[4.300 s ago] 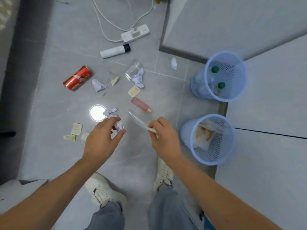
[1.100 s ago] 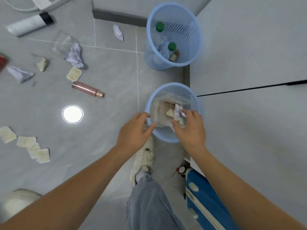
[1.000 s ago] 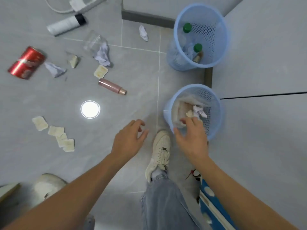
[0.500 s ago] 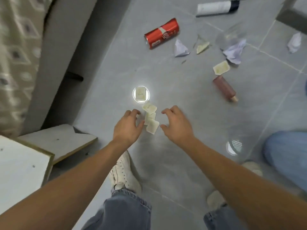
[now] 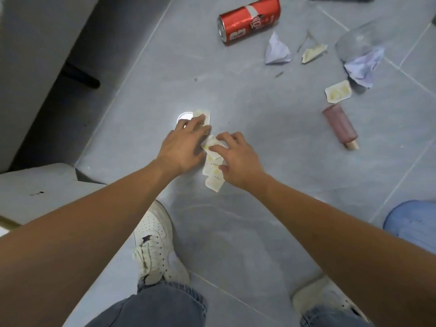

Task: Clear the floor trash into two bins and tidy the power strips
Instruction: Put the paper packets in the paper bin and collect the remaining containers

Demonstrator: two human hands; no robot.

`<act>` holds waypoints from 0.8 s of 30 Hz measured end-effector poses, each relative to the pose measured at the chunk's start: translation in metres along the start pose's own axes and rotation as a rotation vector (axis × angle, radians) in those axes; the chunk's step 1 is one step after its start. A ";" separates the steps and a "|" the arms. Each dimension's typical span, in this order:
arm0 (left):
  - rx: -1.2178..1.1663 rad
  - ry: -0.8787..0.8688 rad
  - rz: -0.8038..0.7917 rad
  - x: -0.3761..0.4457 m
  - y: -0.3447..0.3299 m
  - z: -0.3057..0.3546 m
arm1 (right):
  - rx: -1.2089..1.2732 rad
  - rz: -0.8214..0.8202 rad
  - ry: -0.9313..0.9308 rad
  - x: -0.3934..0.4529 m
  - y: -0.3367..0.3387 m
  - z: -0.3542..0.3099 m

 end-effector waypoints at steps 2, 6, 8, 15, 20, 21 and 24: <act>-0.009 -0.005 0.050 -0.005 -0.001 0.000 | -0.052 0.022 0.010 -0.003 0.004 0.005; -0.066 0.066 0.100 -0.023 -0.010 -0.004 | -0.172 0.082 -0.004 -0.013 0.008 0.009; -0.076 0.134 0.096 -0.036 -0.019 0.000 | -0.199 0.116 -0.041 -0.015 0.008 0.014; 0.045 0.207 0.096 -0.057 -0.051 0.052 | -0.177 0.164 -0.080 -0.001 0.020 0.030; 0.005 0.179 0.119 -0.052 -0.058 0.050 | -0.075 0.167 -0.075 0.008 0.027 0.045; -0.009 0.172 0.117 -0.050 -0.059 0.049 | -0.043 0.172 -0.090 0.005 0.028 0.050; -0.054 0.163 0.119 -0.043 -0.055 0.047 | 0.068 0.190 -0.122 -0.004 0.031 0.064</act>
Point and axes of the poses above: each hand's wrist, its own x-axis towards the middle knuckle, its own y-axis out of the back of the hand, z = x × y, the point moved 10 cm from there along x, towards the middle knuckle, and after that the axes turned 6 degrees about x, right-handed, at the moved point
